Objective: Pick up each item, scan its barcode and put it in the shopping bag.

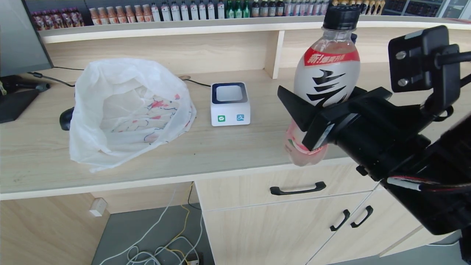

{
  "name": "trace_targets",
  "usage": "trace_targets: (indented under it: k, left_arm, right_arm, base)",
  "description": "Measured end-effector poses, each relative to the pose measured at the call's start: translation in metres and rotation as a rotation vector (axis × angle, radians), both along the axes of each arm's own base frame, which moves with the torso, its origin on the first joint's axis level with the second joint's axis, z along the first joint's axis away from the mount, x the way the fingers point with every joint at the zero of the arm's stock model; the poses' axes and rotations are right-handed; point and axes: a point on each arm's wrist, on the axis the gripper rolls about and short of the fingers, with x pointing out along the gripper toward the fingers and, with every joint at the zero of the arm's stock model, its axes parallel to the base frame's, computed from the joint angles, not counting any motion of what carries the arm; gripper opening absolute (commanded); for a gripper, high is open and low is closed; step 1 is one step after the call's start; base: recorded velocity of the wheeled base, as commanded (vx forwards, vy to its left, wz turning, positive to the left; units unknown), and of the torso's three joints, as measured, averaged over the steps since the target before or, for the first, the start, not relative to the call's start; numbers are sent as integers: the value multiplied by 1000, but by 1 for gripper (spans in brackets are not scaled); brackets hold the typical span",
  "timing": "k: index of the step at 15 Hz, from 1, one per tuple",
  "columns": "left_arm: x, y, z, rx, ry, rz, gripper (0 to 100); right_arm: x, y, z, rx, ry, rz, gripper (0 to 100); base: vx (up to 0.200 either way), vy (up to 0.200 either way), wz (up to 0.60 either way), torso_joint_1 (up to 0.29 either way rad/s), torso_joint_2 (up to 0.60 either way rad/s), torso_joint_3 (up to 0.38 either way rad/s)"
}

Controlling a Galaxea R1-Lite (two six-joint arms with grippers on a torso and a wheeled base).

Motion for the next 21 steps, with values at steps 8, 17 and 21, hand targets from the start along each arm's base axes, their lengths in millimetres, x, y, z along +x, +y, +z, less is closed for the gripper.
trace_targets:
  k: [8, 17, 21]
  left_arm:
    - [0, 0, 0, 0, 0, 0, 100]
    - [0, 0, 0, 0, 0, 0, 100]
    - [0, 0, 0, 0, 0, 0, 100]
  right_arm:
    - [-40, 23, -13, -135, -45, 131, 0]
    - [-85, 45, -21, -298, -164, 260, 0]
    - [-88, 47, -23, -379, -228, 240, 0]
  base:
    - [0, 0, 0, 0, 0, 0]
    - [0, 0, 0, 0, 0, 0]
    - [0, 0, 0, 0, 0, 0]
